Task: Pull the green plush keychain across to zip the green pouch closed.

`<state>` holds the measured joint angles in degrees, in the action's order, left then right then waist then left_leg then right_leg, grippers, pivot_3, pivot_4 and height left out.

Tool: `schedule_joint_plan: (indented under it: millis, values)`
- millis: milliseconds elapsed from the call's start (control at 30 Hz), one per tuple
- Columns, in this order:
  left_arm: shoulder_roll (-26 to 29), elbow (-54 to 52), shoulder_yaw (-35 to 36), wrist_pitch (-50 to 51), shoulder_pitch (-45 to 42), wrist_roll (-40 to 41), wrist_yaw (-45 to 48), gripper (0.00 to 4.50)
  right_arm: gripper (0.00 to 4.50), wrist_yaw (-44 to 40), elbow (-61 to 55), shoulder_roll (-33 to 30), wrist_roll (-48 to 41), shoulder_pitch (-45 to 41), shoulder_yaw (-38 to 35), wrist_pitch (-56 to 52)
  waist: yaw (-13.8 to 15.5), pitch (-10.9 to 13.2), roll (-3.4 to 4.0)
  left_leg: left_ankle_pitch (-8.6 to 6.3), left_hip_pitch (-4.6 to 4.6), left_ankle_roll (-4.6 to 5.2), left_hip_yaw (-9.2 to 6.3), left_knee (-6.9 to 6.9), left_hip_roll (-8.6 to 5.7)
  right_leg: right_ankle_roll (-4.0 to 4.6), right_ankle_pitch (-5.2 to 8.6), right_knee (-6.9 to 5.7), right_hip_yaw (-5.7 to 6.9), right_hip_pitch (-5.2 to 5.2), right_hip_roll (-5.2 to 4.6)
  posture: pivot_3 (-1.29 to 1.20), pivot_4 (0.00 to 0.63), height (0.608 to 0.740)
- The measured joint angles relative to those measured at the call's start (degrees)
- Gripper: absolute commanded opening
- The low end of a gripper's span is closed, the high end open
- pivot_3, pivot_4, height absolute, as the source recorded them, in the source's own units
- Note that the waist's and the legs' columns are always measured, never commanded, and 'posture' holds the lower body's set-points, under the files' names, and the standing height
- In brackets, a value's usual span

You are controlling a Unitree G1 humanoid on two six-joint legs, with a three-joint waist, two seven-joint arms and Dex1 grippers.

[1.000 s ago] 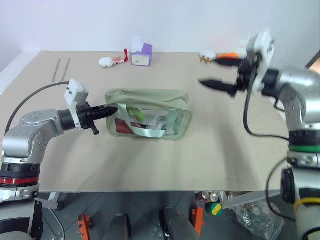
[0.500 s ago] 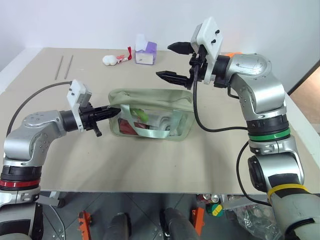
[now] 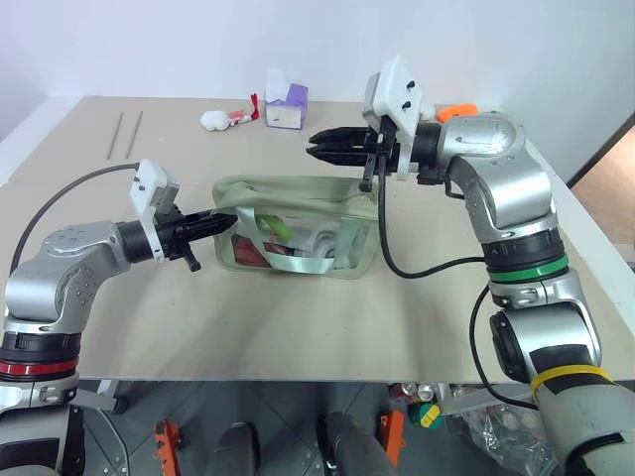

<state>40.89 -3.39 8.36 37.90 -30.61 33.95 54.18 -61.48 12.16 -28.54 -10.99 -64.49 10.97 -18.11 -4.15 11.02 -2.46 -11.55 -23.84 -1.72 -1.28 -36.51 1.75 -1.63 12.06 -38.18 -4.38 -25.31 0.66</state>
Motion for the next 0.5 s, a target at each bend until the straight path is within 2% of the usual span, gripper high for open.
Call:
schedule_joint_plan:
  millis: [500]
  values:
    - [0.0,-0.9,0.5,0.1,0.7,0.3,-0.7,0.0,0.45,-12.1,6.8,-0.1,4.4,0.9,5.8,11.6,0.0,0.0,0.0,0.0,0.0,0.0,-0.01,-0.01,0.01,0.0,0.0,0.0,0.01,0.0,0.0,0.0,0.15,0.74]
